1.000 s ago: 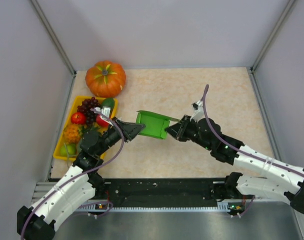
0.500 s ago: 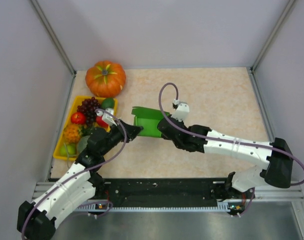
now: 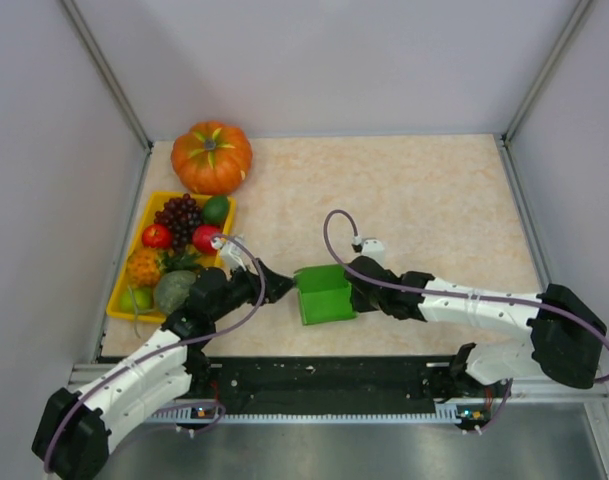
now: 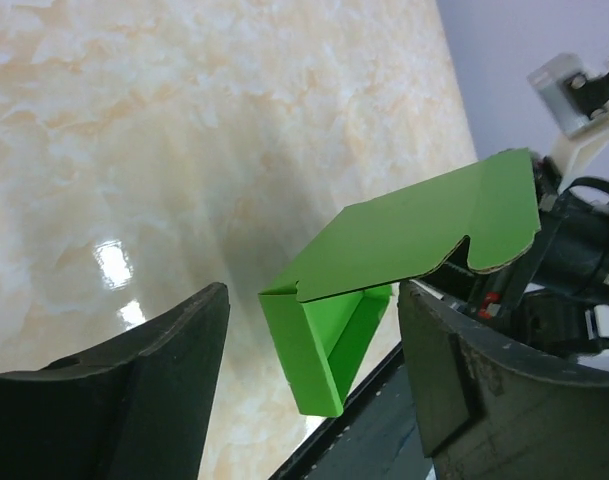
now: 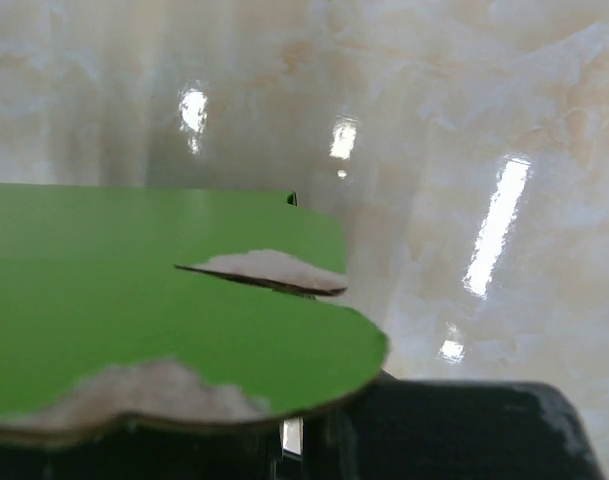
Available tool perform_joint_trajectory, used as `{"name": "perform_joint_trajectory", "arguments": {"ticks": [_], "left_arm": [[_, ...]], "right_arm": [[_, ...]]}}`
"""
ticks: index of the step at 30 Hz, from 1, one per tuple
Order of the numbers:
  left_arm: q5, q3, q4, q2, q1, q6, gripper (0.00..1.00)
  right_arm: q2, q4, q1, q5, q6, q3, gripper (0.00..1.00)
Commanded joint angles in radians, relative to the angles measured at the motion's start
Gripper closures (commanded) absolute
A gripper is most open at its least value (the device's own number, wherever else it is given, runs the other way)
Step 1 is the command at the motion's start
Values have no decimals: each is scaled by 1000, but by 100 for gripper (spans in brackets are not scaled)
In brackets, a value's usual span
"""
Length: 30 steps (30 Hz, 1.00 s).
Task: Fold the paper box
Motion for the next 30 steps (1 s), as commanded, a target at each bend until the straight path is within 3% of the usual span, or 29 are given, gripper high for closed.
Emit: {"name": "perform_joint_trajectory", "arguments": {"ticks": [1, 3, 4, 6, 9, 12, 17, 30], "left_arm": [[27, 13, -67, 16, 0, 91, 34], [41, 22, -96, 42, -3, 98, 48], [41, 24, -98, 53, -9, 98, 50], [18, 38, -112, 77, -36, 95, 49], [-73, 76, -156, 117, -89, 98, 38], [-156, 91, -202, 146, -132, 78, 34], [-276, 98, -181, 198, -210, 61, 40], [-430, 226, -233, 408, -276, 101, 59]], "right_arm": [[-6, 68, -16, -72, -57, 18, 100], [34, 55, -30, -77, -57, 32, 100], [52, 48, -33, -77, -56, 39, 100], [101, 42, -33, -72, -51, 68, 100], [160, 6, -33, -45, -38, 113, 100], [186, -22, -31, 1, -8, 140, 100], [240, -82, -19, 54, 41, 186, 100], [275, -100, 7, 64, 35, 223, 100]]}}
